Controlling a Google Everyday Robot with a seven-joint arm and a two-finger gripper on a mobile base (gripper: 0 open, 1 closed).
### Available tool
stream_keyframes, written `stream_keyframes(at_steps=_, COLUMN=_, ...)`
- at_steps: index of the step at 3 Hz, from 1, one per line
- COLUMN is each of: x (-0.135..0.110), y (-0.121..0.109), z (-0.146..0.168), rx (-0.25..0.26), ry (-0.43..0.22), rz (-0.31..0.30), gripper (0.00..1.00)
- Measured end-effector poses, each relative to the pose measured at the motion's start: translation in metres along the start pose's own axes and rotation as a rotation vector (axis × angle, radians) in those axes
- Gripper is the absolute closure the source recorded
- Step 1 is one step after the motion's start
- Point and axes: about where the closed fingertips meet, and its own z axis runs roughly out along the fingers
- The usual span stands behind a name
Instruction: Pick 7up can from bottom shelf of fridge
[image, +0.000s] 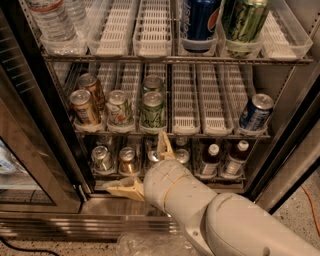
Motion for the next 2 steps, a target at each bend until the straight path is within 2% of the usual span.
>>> stream_keyframes(at_steps=1, x=0.009, y=0.0, z=0.002, rx=-0.02, ry=0.008, rz=0.013, gripper=0.0)
stream_keyframes(at_steps=2, x=0.049, y=0.008, z=0.012, rx=-0.03, ry=0.054, rz=0.059, gripper=0.0)
